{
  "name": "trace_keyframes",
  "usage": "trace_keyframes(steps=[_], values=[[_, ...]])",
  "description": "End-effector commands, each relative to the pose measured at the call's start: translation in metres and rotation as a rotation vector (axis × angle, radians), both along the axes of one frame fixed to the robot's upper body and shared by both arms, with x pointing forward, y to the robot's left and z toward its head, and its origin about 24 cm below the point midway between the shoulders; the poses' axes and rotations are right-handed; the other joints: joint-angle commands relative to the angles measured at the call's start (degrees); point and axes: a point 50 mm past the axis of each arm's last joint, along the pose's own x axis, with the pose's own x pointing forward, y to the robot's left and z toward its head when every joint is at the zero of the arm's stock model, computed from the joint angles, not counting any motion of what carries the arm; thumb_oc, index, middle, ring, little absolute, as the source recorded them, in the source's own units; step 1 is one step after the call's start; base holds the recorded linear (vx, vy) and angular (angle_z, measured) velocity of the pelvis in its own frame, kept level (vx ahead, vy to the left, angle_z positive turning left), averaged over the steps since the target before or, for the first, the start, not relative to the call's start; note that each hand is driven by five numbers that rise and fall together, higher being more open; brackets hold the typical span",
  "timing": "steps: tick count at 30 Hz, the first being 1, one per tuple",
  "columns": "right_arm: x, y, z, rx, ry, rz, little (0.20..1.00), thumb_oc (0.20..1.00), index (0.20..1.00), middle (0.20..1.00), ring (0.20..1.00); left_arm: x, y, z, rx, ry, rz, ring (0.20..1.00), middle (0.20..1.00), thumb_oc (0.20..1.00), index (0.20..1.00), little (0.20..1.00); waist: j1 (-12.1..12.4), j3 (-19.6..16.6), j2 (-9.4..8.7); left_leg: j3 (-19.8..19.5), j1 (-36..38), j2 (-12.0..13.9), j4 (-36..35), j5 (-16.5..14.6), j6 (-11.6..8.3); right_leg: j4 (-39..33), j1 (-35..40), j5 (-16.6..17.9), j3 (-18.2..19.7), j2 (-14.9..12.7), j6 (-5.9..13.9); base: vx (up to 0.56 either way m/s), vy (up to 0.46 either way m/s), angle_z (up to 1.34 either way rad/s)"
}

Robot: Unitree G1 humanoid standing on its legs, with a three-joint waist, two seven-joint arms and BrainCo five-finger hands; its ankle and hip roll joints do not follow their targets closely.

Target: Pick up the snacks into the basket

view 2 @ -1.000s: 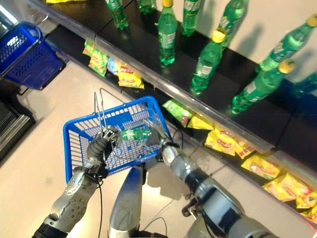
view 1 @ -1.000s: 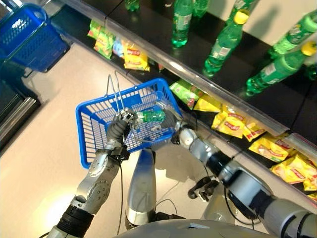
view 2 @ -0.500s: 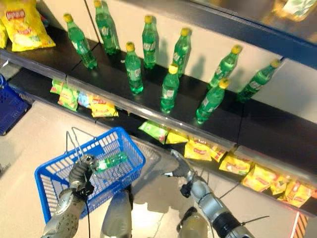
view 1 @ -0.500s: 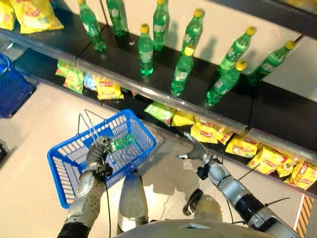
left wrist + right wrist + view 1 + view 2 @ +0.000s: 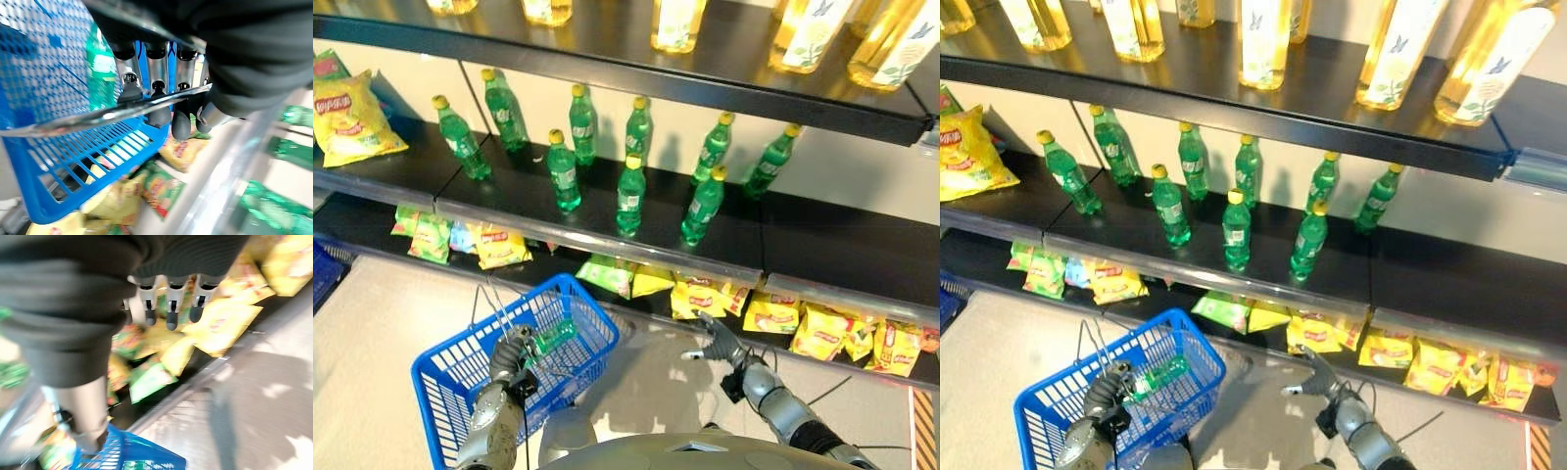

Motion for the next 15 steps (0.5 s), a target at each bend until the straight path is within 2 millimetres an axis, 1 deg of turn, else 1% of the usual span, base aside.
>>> trace_keyframes(steps=[1,4,5,6,8,9,10,11,12,13,14,15], values=[[0.021,-0.015,0.012,-0.022,-0.084,-0.071,1.0,1.0,1.0,1.0,1.0,0.056,0.004,0.052,0.115,-0.349,-0.046,0.2,0.2,0.2,0.2,0.2,0.4,-0.2,3.71,0.0,1.7,-6.2,-8.8,2.7,5.49,4.8,-2.6,6.8,2.8,-0.2,3.75,0.01,0.113,-0.42],[0.014,-0.019,0.006,-0.007,-0.047,-0.127,1.0,1.0,1.0,1.0,1.0,0.055,0.011,0.048,0.147,-0.314,-0.025,0.2,0.2,0.2,0.2,0.2,0.0,0.3,4.36,0.6,2.2,-6.3,-9.0,2.5,6.16,10.2,-5.3,4.3,3.3,0.1,2.99,-0.01,0.105,-0.34],[0.01,-0.02,0.003,-0.004,-0.03,-0.141,1.0,1.0,1.0,1.0,1.0,0.055,0.013,0.047,0.155,-0.304,-0.021,0.2,0.2,0.2,0.2,0.2,-0.4,0.5,4.43,0.3,2.3,-6.1,-9.0,2.6,6.34,11.5,-5.6,3.2,4.2,1.3,2.56,-0.01,0.02,-0.38],[0.006,-0.022,0.0,-0.002,-0.01,-0.171,1.0,1.0,1.0,1.0,1.0,0.056,0.015,0.046,0.163,-0.291,-0.019,0.2,0.2,0.2,0.2,0.2,-1.2,0.6,4.56,-0.2,2.2,-5.9,-9.0,3.0,6.5,12.0,-6.2,0.5,7.2,4.9,1.55,-0.01,-0.014,-0.22],[-0.001,-0.025,-0.004,0.028,0.017,-0.229,1.0,1.0,1.0,1.0,1.0,0.056,0.02,0.045,0.164,-0.285,0.013,0.2,0.2,0.2,0.2,0.2,-2.5,0.4,4.82,-0.9,2.1,-6.0,-9.0,3.2,6.71,10.5,-7.5,-4.1,13.3,12.6,-0.6,0.03,-0.038,-0.01],[-0.007,-0.026,-0.008,0.044,0.036,-0.27,1.0,1.0,1.0,1.0,1.0,0.055,0.022,0.046,0.159,-0.288,0.032,0.2,0.2,0.2,0.2,0.2,-2.6,-0.1,4.7,-0.8,1.8,-6.2,-9.0,3.3,6.68,8.1,-7.2,-4.9,15.2,15.3,-2.01,0.04,-0.034,0.17],[-0.007,-0.026,-0.008,0.044,0.036,-0.27,1.0,1.0,1.0,1.0,1.0,0.055,0.022,0.046,0.159,-0.288,0.032,0.2,0.2,0.2,0.2,0.2,-2.6,-0.1,4.71,-0.7,1.8,-6.2,-9.0,3.3,6.68,8.1,-7.2,-4.9,15.2,15.3,-2.01,0.07,-0.056,0.31],[-0.016,-0.029,-0.012,0.078,0.06,-0.354,1.0,1.0,1.0,1.0,1.0,0.054,0.021,0.043,0.134,-0.286,0.061,0.2,0.2,0.2,0.2,0.2,-3.1,-0.8,4.24,-1.3,2.0,-7.1,-8.6,2.9,6.55,3.9,-5.4,-5.6,17.1,17.5,-3.38,0.05,-0.057,0.25],[-0.021,-0.032,-0.015,0.075,0.083,-0.384,1.0,1.0,1.0,1.0,1.0,0.054,0.02,0.043,0.13,-0.282,0.057,0.2,0.2,0.2,0.2,0.2,-2.8,-0.9,4.25,-1.3,2.0,-7.4,-7.7,2.6,6.46,2.4,-4.5,-4.6,17.1,17.2,-3.37,0.05,-0.098,0.24],[-0.019,-0.032,-0.015,0.079,0.08,-0.397,1.0,1.0,1.0,1.0,1.0,0.055,0.021,0.042,0.125,-0.28,0.064,0.2,0.2,0.2,0.2,0.2,-2.8,-0.7,4.25,-1.0,0.8,-6.8,-4.2,2.2,5.79,1.8,-3.7,-4.3,17.2,17.6,-3.92,-0.01,-0.1,0.39],[-0.019,-0.036,-0.015,0.076,0.077,-0.415,1.0,1.0,1.0,1.0,1.0,0.056,0.019,0.043,0.112,-0.289,0.069,0.2,0.2,0.2,0.2,0.2,-3.1,-0.3,4.11,-0.3,-0.4,-6.0,-0.4,1.4,4.65,0.4,-2.8,-4.1,16.0,16.8,-3.82,-0.01,-0.078,0.42],[-0.019,-0.036,-0.015,0.076,0.077,-0.415,1.0,1.0,1.0,1.0,1.0,0.056,0.019,0.043,0.112,-0.289,0.069,0.2,0.2,0.2,0.2,0.2,-3.1,-0.3,4.12,-0.3,-0.5,-6.0,-0.4,1.4,4.65,0.4,-2.8,-4.1,16.0,16.8,-3.82,-0.03,-0.065,0.49]])
